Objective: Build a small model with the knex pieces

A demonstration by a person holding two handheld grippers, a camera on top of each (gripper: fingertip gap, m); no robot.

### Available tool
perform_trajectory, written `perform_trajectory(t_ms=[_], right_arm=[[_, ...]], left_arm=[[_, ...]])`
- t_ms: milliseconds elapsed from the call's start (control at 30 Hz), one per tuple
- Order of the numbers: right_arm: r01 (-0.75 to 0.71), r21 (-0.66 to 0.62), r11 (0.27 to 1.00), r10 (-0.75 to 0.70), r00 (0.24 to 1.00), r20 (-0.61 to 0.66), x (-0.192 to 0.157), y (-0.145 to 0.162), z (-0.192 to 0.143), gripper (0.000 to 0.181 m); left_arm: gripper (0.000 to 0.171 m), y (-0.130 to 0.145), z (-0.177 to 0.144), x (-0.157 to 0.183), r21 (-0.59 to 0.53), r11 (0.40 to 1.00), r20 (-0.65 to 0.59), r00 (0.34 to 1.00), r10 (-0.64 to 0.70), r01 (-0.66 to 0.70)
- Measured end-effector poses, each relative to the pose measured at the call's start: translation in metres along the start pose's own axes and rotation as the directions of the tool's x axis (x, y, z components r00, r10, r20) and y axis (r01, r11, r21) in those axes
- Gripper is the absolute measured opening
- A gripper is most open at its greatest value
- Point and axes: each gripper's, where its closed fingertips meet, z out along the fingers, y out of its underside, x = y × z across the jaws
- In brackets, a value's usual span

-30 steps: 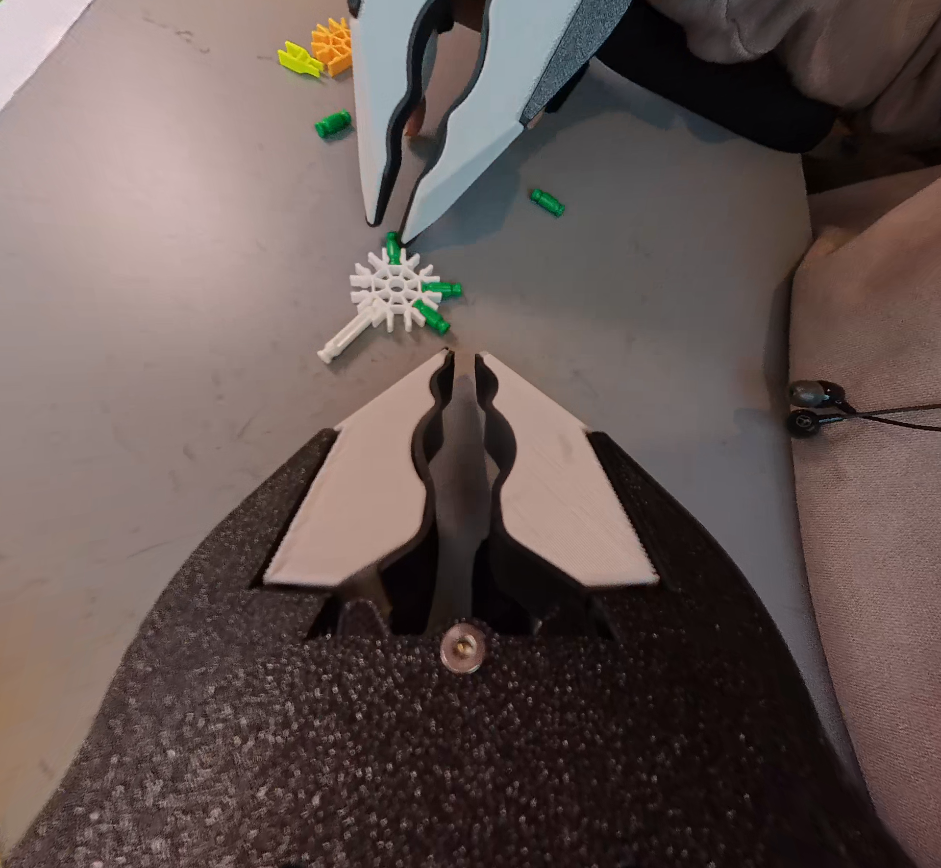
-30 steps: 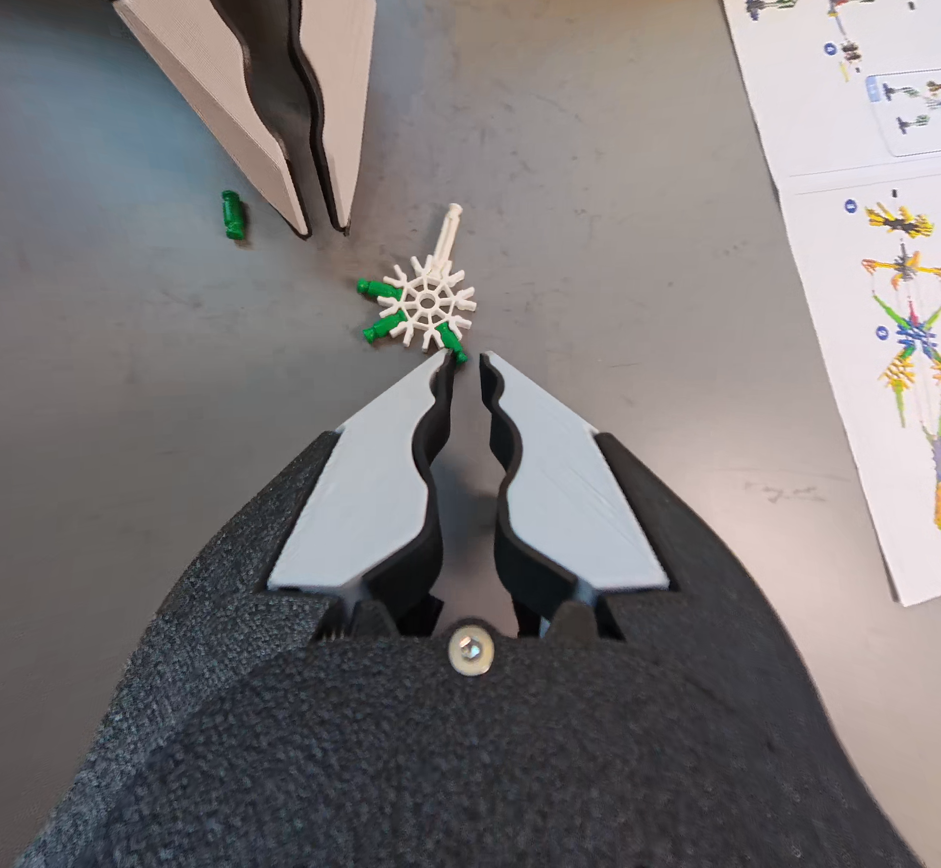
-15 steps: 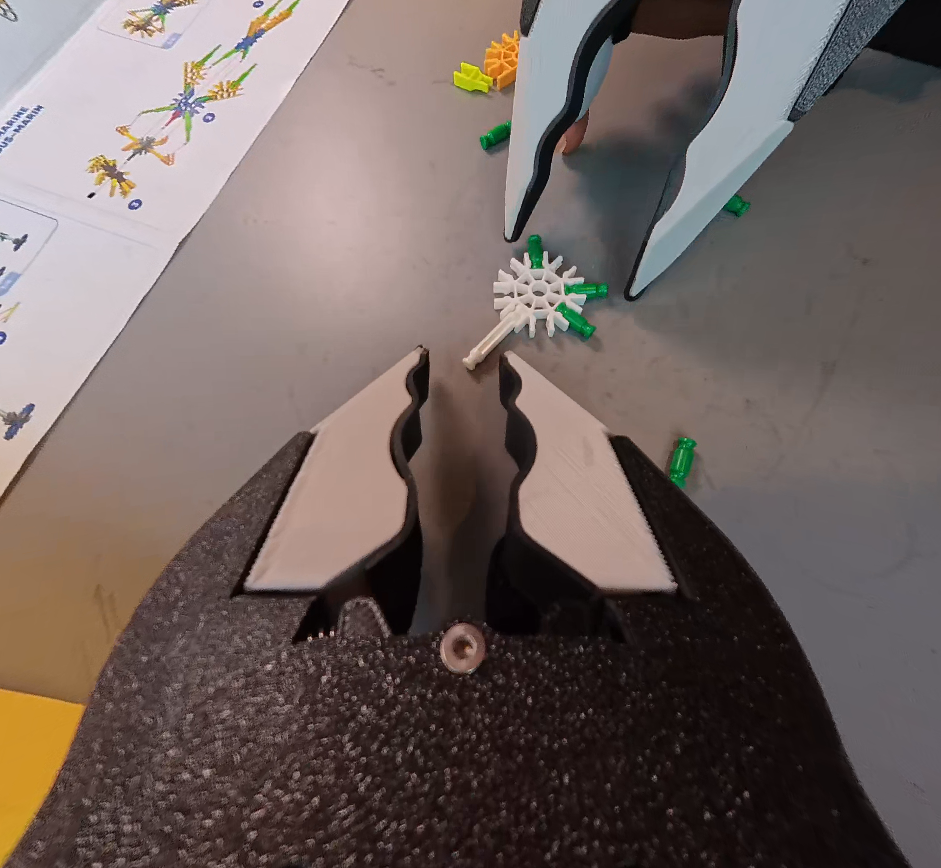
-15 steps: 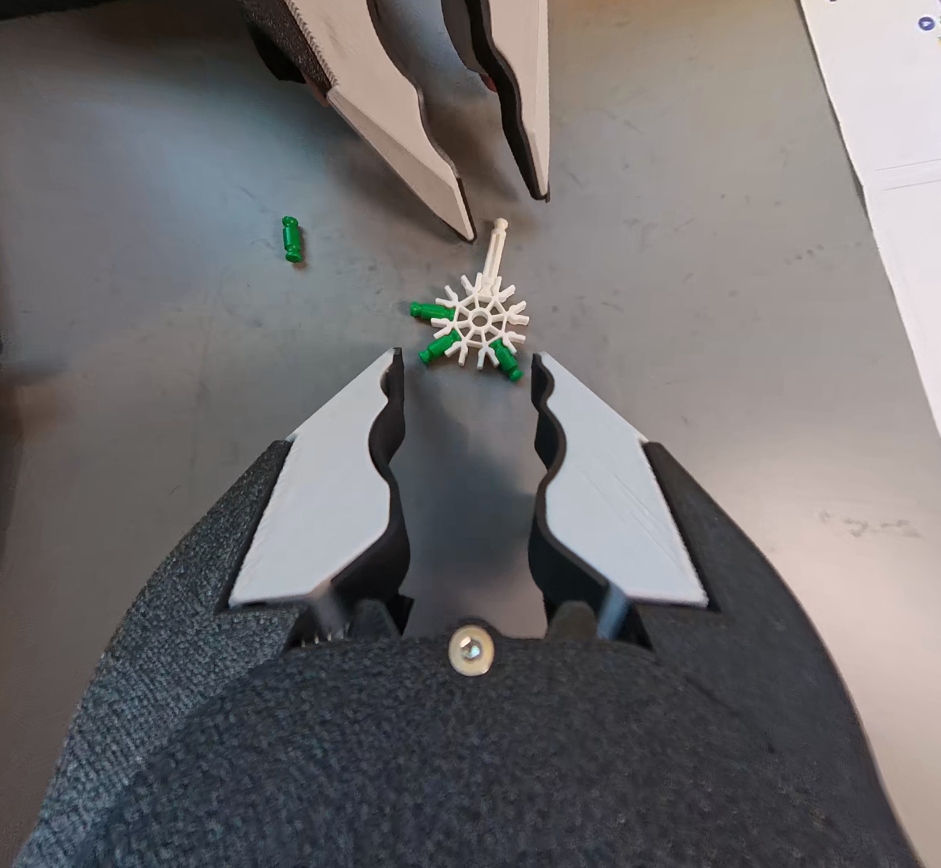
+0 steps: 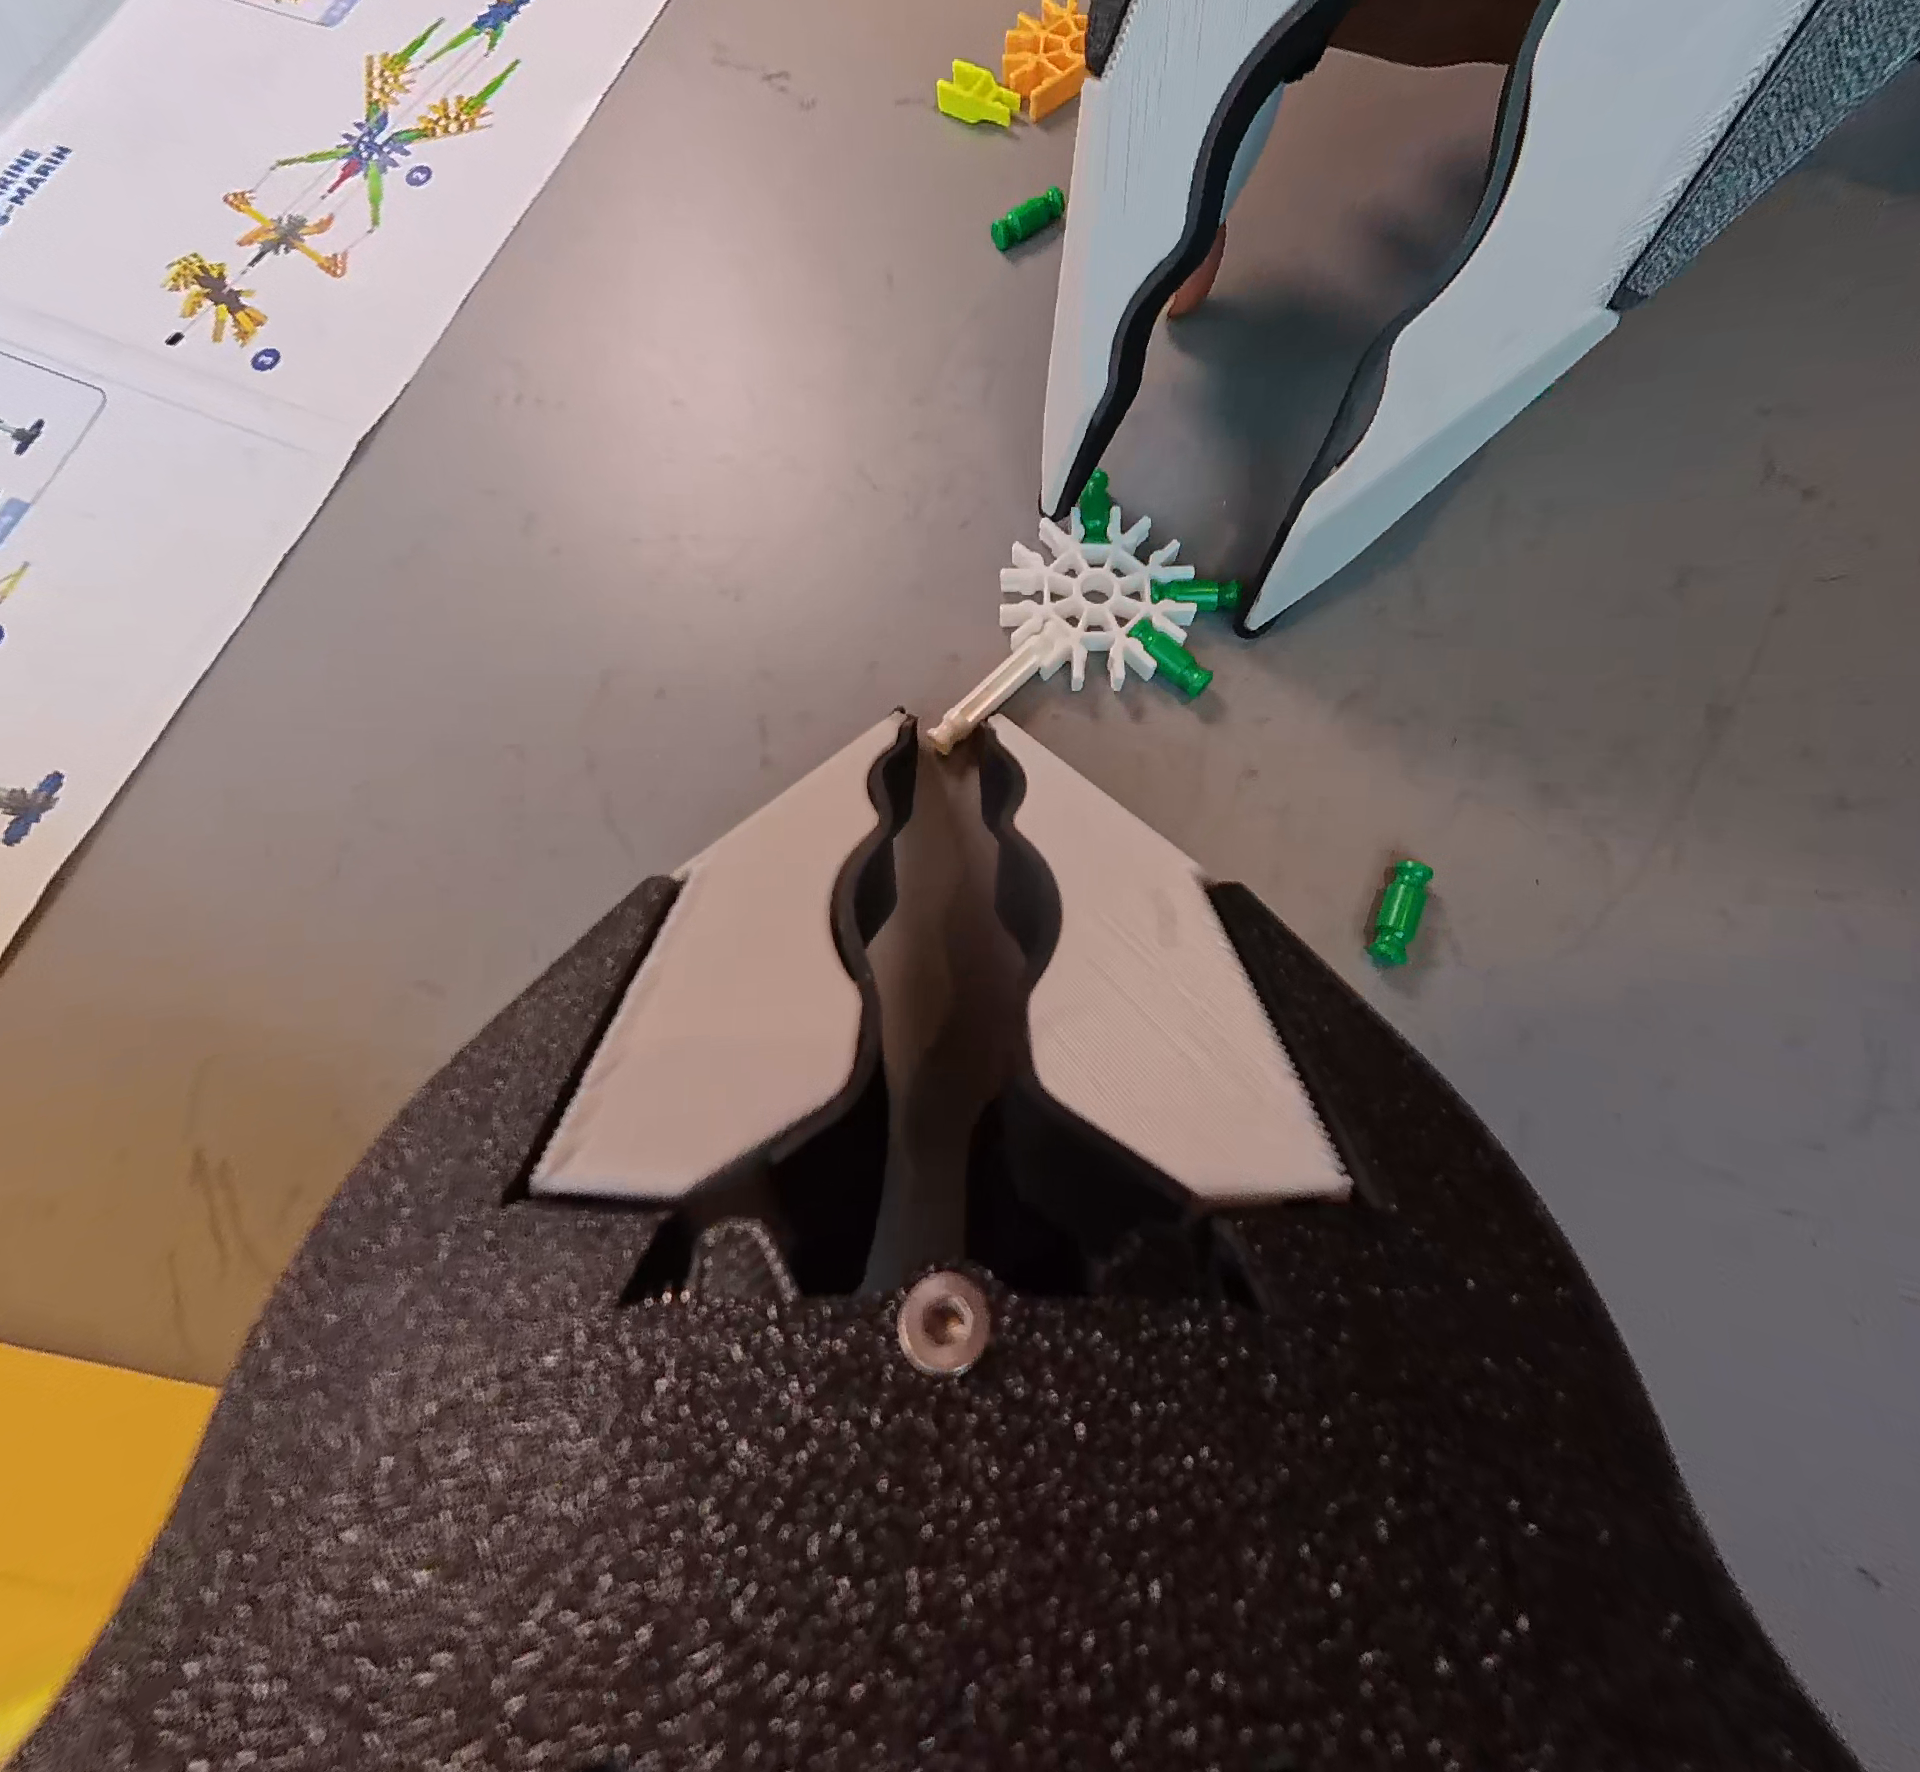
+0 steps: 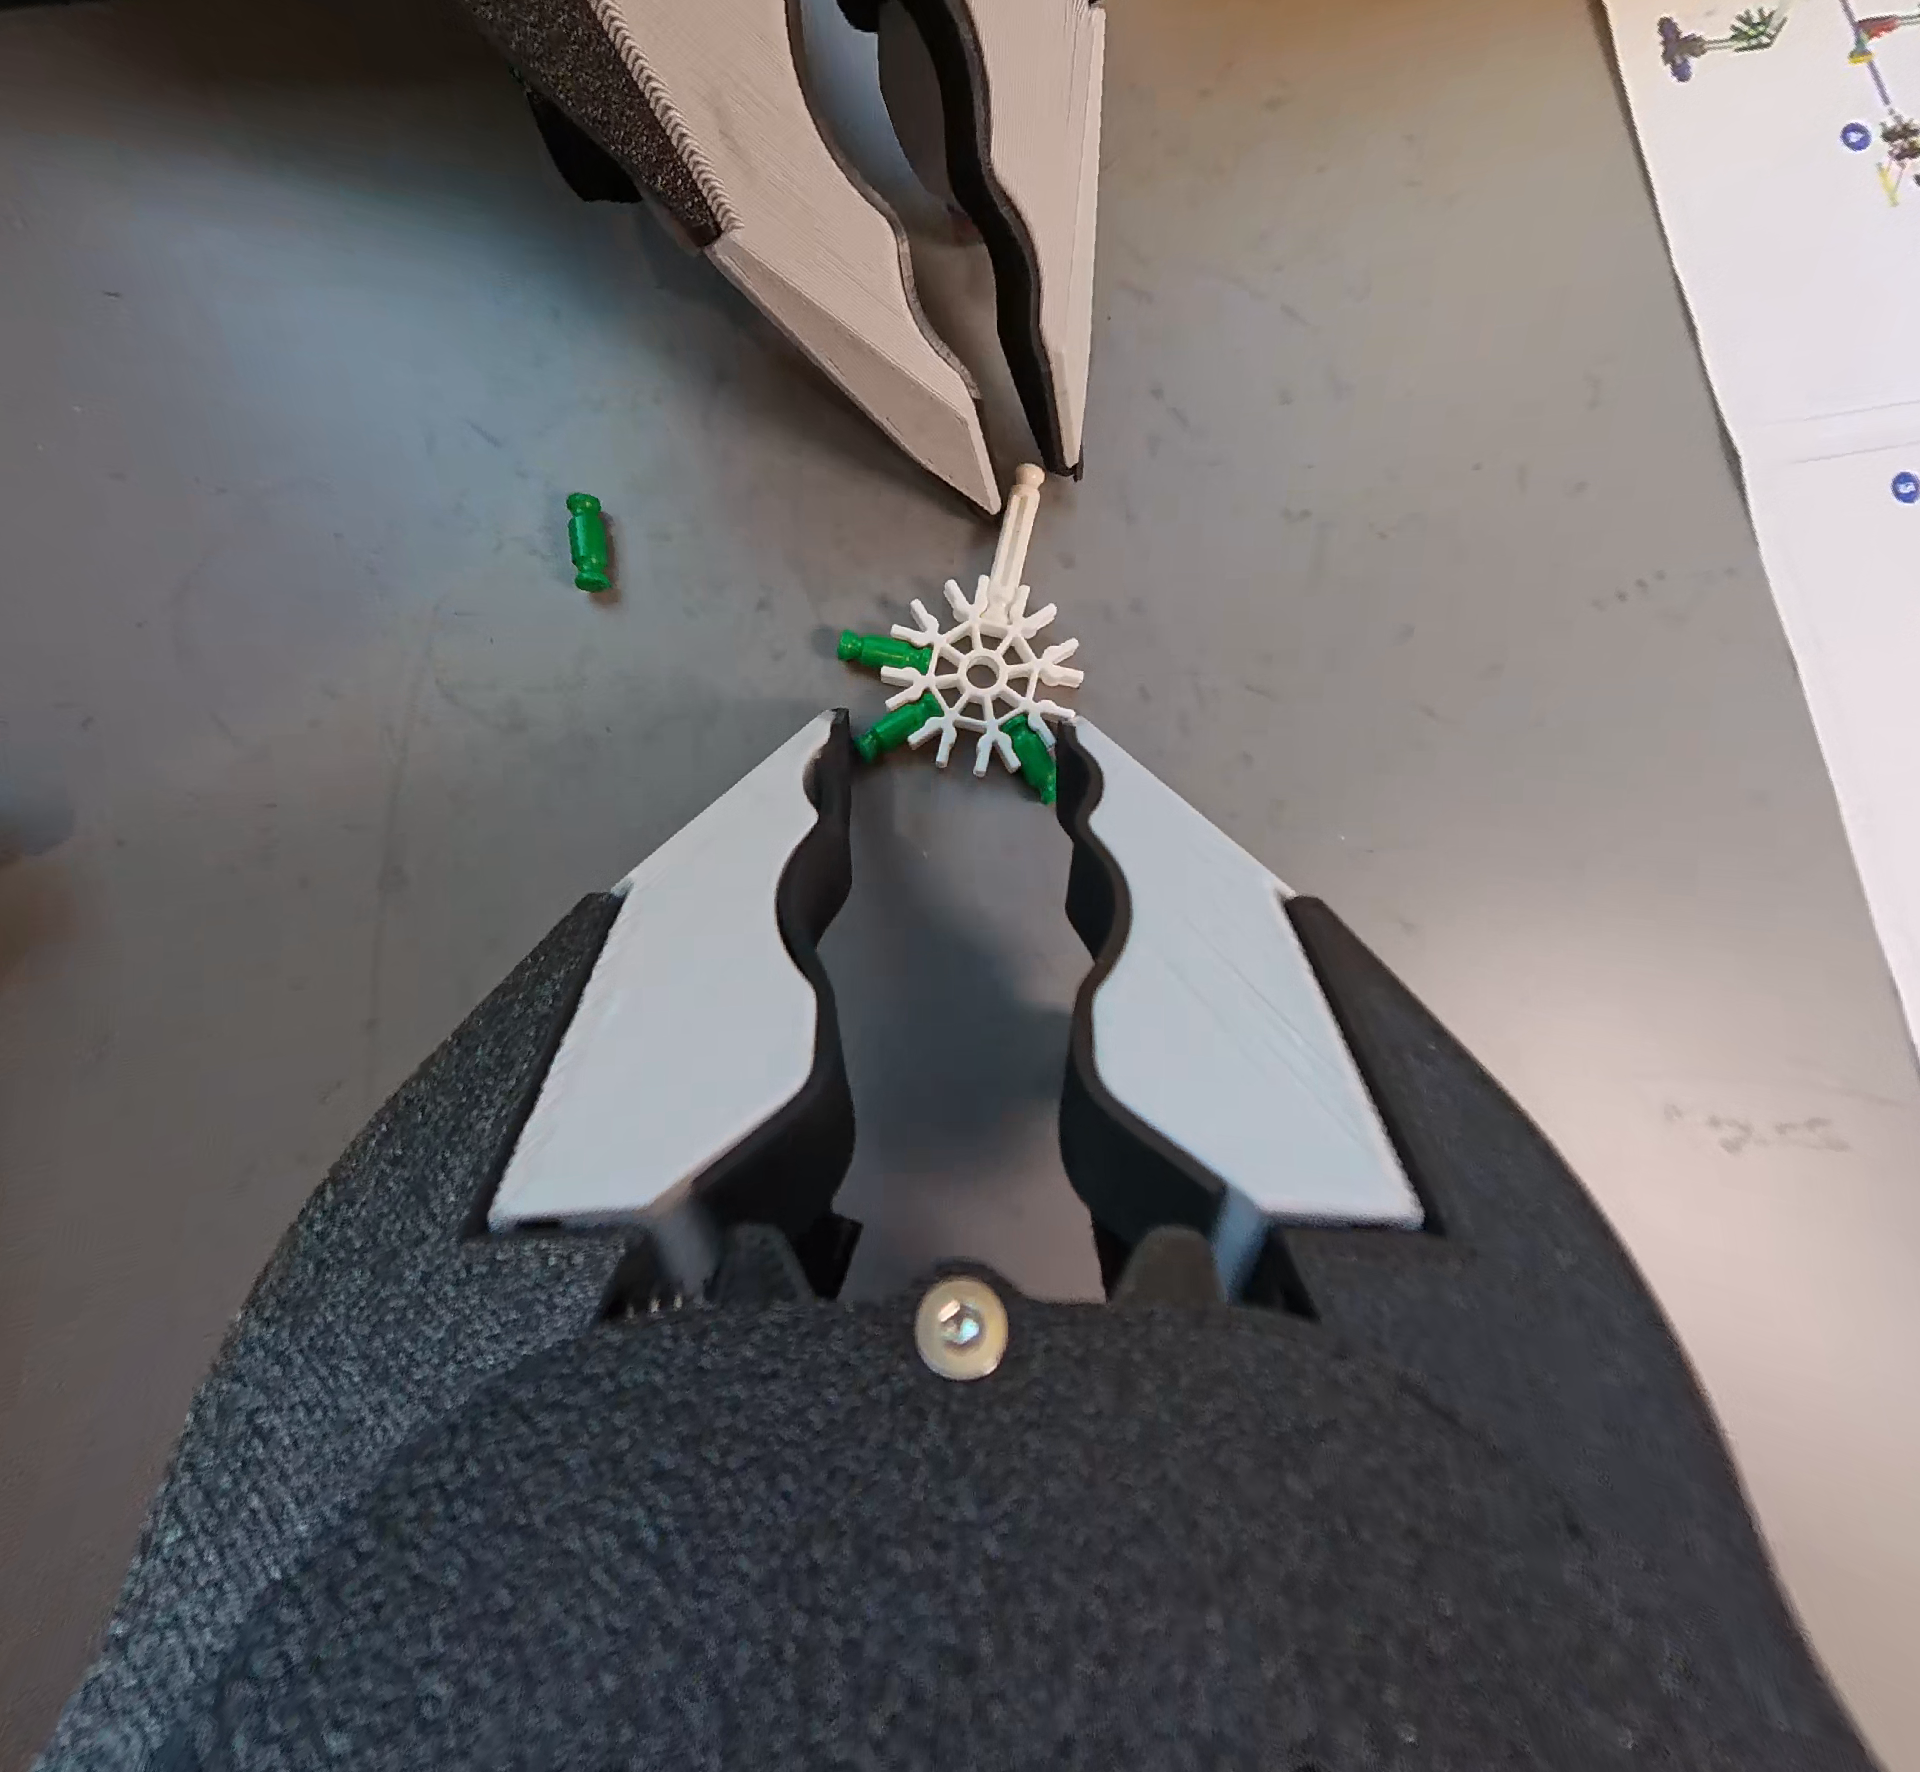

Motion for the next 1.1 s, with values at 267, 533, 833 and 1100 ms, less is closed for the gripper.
perform_trajectory(t_ms=[267,533,833,1100], right_arm=[[-0.032,0.034,0.999,0.032,0.999,-0.006,0.005,0.002,-0.006,0.041],[-0.030,0.052,0.998,0.029,1.000,0.010,0.007,0.008,-0.015,0.040],[-0.018,0.037,0.999,0.017,1.000,0.020,0.000,0.008,-0.010,0.043],[-0.026,0.034,0.999,0.026,1.000,0.007,0.002,0.006,-0.007,0.042]], left_arm=[[0.012,0.004,-0.004,-0.001,-0.004,1.000,-0.003,1.000,-0.029,0.029],[0.017,0.006,-0.007,-0.008,0.001,0.999,0.012,0.999,-0.044,0.044],[0.018,0.005,-0.005,-0.005,0.000,0.998,-0.023,0.997,-0.068,0.068],[0.013,0.004,-0.003,-0.001,-0.001,0.999,-0.039,0.998,-0.051,0.051]])
